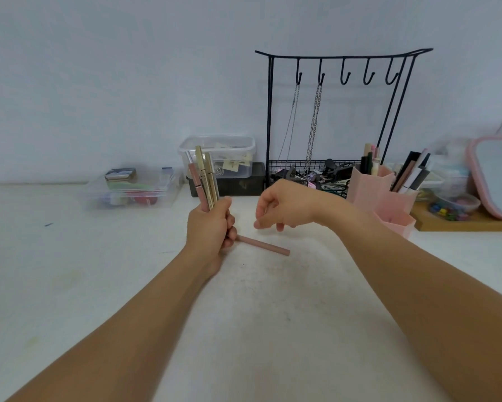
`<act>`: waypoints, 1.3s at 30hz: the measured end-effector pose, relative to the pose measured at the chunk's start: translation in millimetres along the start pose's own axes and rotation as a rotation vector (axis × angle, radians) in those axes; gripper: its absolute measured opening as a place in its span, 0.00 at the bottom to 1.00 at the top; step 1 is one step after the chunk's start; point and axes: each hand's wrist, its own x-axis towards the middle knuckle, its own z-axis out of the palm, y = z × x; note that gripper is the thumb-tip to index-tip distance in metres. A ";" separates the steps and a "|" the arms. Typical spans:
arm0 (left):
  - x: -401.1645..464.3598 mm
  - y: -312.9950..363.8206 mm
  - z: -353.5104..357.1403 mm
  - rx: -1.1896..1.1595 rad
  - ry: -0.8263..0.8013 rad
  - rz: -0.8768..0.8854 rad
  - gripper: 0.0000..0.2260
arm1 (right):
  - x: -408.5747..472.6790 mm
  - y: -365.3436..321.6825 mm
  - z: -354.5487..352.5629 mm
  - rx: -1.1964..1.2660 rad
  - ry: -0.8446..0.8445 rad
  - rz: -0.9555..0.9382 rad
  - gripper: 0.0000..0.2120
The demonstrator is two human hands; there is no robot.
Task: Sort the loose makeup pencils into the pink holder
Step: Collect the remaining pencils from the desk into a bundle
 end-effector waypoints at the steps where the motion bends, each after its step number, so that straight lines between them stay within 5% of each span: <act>1: 0.7 -0.5 0.0 -0.005 0.010 0.001 0.09 | -0.4 -0.2 1.1 -0.075 -0.046 0.026 0.11; 5: 0.6 -0.9 0.6 -0.006 0.031 0.006 0.10 | 0.4 -4.8 13.3 -0.198 -0.173 0.085 0.17; 11: -1.6 0.1 1.2 0.004 0.005 -0.029 0.11 | 1.4 -3.0 15.7 -0.164 -0.206 0.129 0.12; 17: -2.3 -0.4 1.0 0.005 -0.060 -0.050 0.13 | -2.3 3.5 6.1 0.001 -0.185 0.148 0.10; 24: -8.6 2.9 2.1 -0.003 -0.161 -0.019 0.20 | -10.2 -8.2 -17.2 0.493 -0.042 -0.043 0.07; 28: -14.5 3.1 6.0 -0.019 -0.248 0.056 0.25 | -15.6 -19.1 -23.0 0.498 -0.053 -0.125 0.07; 34: -16.9 -0.8 8.1 0.015 -0.362 0.081 0.22 | -18.0 -27.4 -19.5 0.459 -0.043 -0.156 0.09; 39: -15.7 -2.7 9.3 0.109 -0.305 0.055 0.12 | -17.6 -26.9 -17.2 0.363 -0.048 -0.125 0.09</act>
